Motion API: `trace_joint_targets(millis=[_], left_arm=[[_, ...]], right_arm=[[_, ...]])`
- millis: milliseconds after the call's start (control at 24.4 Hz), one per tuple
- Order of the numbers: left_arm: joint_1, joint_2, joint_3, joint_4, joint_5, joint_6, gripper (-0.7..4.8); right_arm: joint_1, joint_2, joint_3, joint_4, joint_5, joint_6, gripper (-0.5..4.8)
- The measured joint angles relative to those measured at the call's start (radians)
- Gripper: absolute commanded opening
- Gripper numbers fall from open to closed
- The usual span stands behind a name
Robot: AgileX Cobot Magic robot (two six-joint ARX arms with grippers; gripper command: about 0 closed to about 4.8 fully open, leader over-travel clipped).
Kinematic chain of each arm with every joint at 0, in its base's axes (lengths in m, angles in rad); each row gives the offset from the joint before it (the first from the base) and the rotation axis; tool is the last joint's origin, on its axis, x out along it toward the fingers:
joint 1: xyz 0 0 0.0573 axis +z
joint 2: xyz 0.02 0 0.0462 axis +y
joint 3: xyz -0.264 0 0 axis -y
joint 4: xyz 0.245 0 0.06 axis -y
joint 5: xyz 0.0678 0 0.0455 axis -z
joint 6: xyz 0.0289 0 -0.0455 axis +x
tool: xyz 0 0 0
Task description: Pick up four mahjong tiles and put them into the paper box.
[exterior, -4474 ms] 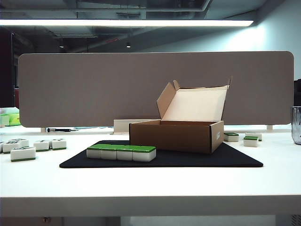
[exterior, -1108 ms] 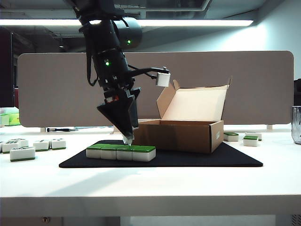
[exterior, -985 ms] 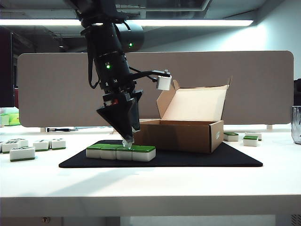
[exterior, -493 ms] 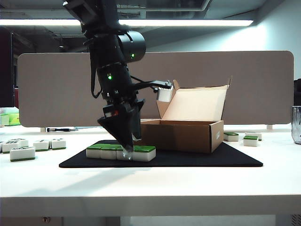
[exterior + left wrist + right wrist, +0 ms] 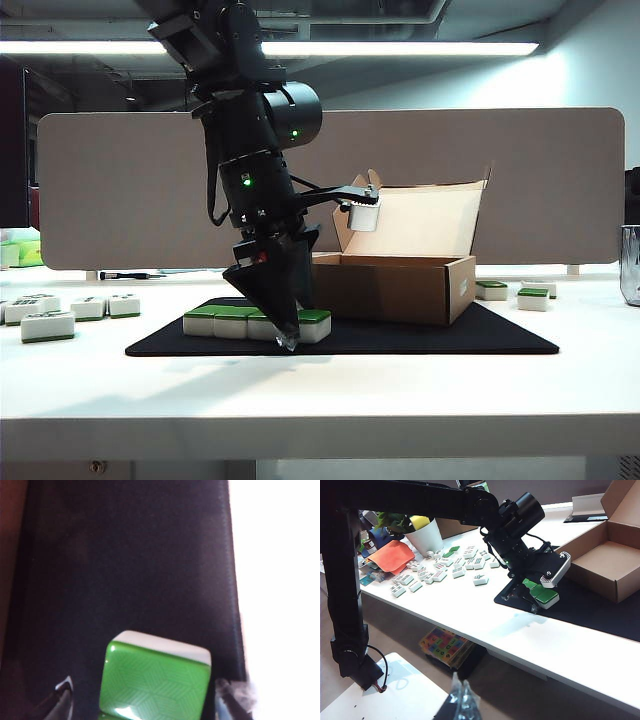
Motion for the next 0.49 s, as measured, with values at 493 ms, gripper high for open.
trace_joint_targets(millis=[493], left_arm=[[0.008, 0.011, 0.0, -0.004, 0.0, -0.004, 3.03]], right_arm=[[0.0, 0.0, 0.0, 0.0, 0.0, 0.0, -0.01]])
